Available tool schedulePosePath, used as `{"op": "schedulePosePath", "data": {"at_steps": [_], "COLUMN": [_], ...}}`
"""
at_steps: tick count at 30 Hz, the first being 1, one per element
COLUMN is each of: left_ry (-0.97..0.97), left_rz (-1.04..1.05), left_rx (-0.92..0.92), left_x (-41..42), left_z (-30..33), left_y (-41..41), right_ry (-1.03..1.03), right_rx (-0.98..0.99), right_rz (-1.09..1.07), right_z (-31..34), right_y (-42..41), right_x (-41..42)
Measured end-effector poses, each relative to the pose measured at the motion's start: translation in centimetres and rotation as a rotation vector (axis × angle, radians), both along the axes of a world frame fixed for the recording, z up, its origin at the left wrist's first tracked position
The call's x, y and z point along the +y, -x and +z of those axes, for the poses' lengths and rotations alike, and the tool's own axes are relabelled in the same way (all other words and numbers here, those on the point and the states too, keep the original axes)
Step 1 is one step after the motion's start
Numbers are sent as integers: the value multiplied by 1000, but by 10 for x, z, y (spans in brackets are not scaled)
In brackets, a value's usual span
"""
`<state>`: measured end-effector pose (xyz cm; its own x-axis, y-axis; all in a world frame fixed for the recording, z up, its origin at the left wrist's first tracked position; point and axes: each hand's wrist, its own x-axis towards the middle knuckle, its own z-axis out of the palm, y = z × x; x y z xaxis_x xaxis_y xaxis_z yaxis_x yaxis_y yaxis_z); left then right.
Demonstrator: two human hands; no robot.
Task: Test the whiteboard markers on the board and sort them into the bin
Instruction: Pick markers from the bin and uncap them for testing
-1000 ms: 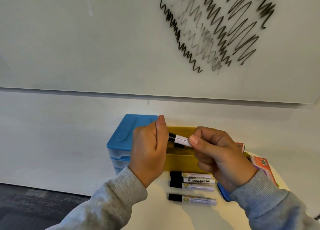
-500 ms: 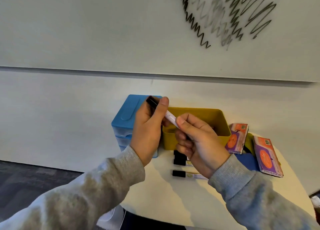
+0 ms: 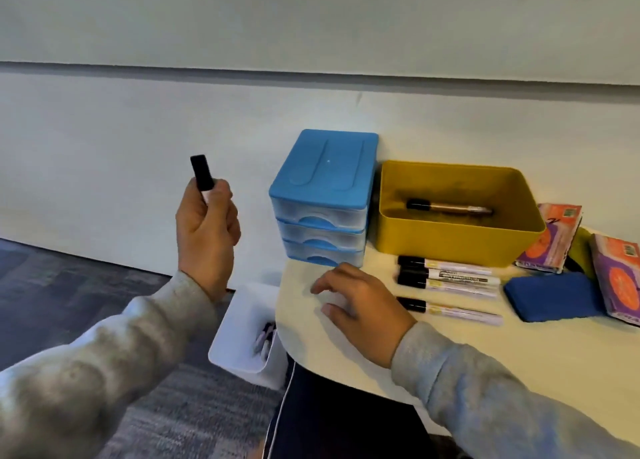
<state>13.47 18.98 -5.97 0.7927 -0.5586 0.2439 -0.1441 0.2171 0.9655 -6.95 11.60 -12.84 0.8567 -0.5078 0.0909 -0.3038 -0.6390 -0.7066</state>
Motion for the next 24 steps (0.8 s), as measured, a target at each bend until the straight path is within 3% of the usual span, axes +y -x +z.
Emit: {"op": "schedulePosePath", "data": {"at_steps": [3,6,10,14,17,19,24], "left_ry": [-80,-391,-937,-1212,-1440,-1526,-1552], "left_rz": [28,44,-114,-228,-312,-339,-337], "left_rx": [115,193,136,129,-63,-155,-163], "left_x": [7,6,3,7,12,14,14], "left_z": [-52,-123,-209,-274,-303,-315,-326], "left_y": [-29,-55,-86,-106,-110,-109,-97], "right_ry": [111,238,332,353,351,349,354], "right_rx": [37,-21,-47,-9,25,45,46], "right_rz": [60,49,14,45,52,60,54], "right_z": [-20,-34,-39,-38,-37,-38,-37], "right_y": [-7,-17,-32,-31,-29,-32,-30], "right_x": [-1,-3,-5,-2,-4,-6,-4]}}
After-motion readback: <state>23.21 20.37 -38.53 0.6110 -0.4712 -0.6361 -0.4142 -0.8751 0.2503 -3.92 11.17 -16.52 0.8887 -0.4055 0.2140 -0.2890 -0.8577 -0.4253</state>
